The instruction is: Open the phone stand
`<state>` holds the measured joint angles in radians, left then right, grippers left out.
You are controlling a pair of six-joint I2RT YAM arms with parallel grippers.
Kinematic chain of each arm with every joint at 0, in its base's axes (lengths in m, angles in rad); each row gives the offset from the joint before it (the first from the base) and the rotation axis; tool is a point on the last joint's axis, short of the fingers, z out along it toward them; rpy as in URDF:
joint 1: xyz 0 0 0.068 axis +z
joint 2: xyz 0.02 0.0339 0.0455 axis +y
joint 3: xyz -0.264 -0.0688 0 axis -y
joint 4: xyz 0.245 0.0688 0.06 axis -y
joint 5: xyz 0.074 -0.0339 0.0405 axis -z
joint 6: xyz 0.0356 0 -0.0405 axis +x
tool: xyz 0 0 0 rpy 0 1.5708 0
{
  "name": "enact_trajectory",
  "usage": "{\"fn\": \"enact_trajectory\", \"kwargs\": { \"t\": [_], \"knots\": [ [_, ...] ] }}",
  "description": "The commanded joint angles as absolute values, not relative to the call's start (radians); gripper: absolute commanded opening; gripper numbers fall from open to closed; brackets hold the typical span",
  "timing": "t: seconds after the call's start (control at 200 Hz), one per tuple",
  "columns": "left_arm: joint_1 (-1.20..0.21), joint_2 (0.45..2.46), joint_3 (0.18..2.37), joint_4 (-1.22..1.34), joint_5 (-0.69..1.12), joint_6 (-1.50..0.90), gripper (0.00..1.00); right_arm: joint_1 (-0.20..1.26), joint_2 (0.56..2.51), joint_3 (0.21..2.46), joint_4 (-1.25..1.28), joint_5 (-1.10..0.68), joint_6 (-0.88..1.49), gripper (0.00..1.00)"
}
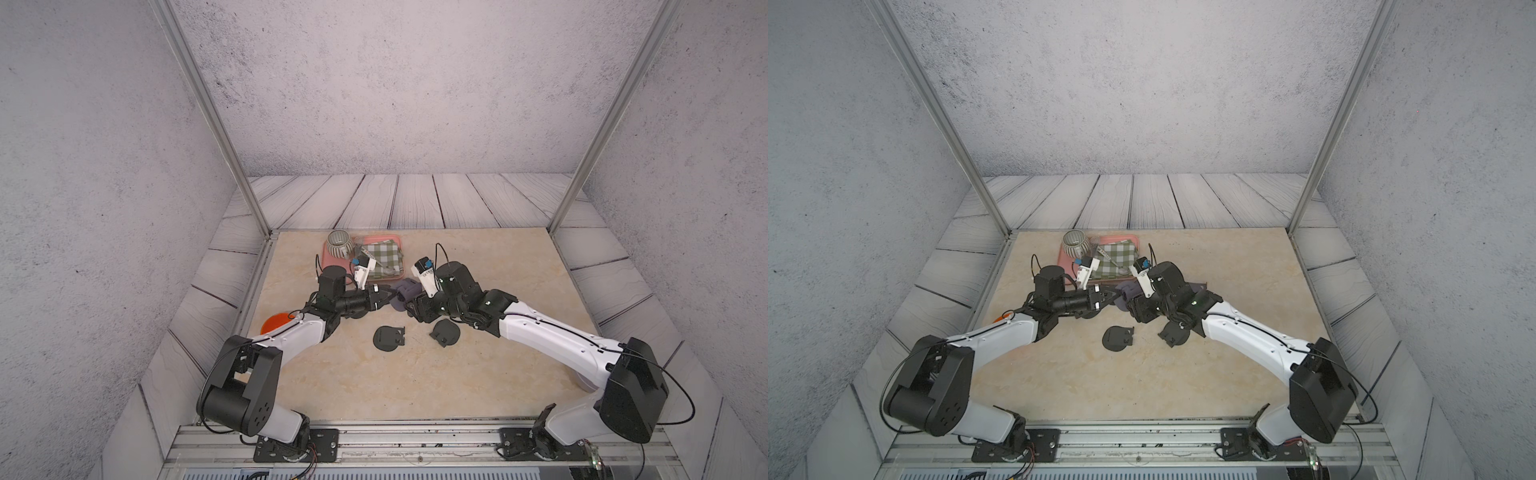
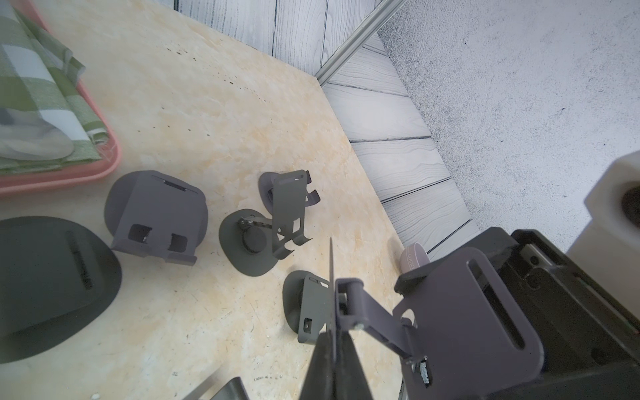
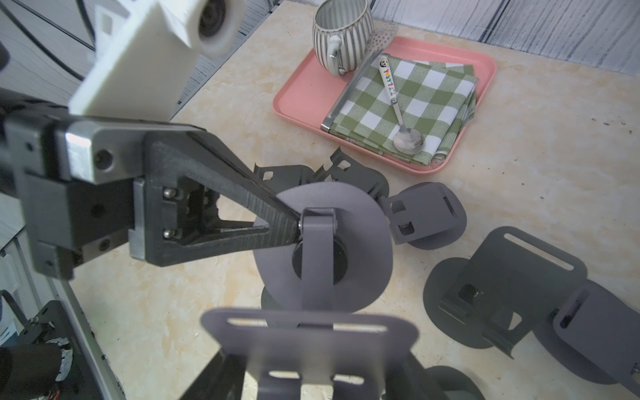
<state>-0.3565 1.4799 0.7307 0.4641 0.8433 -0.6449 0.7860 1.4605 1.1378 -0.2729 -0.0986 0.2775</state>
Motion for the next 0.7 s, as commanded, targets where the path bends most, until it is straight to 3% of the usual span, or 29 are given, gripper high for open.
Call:
{"fn": "enact_trajectory", "kwargs": {
  "t": [0.0, 0.075, 0.14, 0.205, 0.28, 0.395, 0.53, 0.696],
  "knots": [
    [-0.360, 1.491, 0.725, 0.508, 0.867, -0.644, 0.00, 0.783, 1.463, 1.170, -0.273, -0.083, 0.281, 0.53],
    [-0.360, 1.490, 0.724, 0.506, 0.864, -0.643, 0.00, 0.784, 1.463, 1.176, -0.280, -0.075, 0.282, 0.53],
    [-0.360, 1.484, 0.725, 0.489, 0.851, -0.634, 0.09, 0.784, 1.463, 1.182, -0.289, -0.069, 0.285, 0.53],
    [-0.360, 1.474, 0.727, 0.457, 0.834, -0.614, 0.27, 0.784, 1.464, 1.195, -0.307, -0.059, 0.290, 0.53],
    [-0.359, 1.459, 0.728, 0.422, 0.808, -0.597, 0.58, 0.784, 1.466, 1.209, -0.329, -0.040, 0.300, 0.53],
    [-0.359, 1.430, 0.730, 0.338, 0.732, -0.561, 0.81, 0.784, 1.477, 1.236, -0.370, -0.001, 0.319, 0.55],
    [-0.359, 1.372, 0.726, 0.206, 0.588, -0.509, 0.91, 0.784, 1.509, 1.272, -0.417, 0.022, 0.340, 0.56],
    [-0.359, 1.290, 0.713, 0.073, 0.397, -0.471, 0.98, 0.784, 1.561, 1.316, -0.462, 0.047, 0.372, 0.56]
  ]
}}
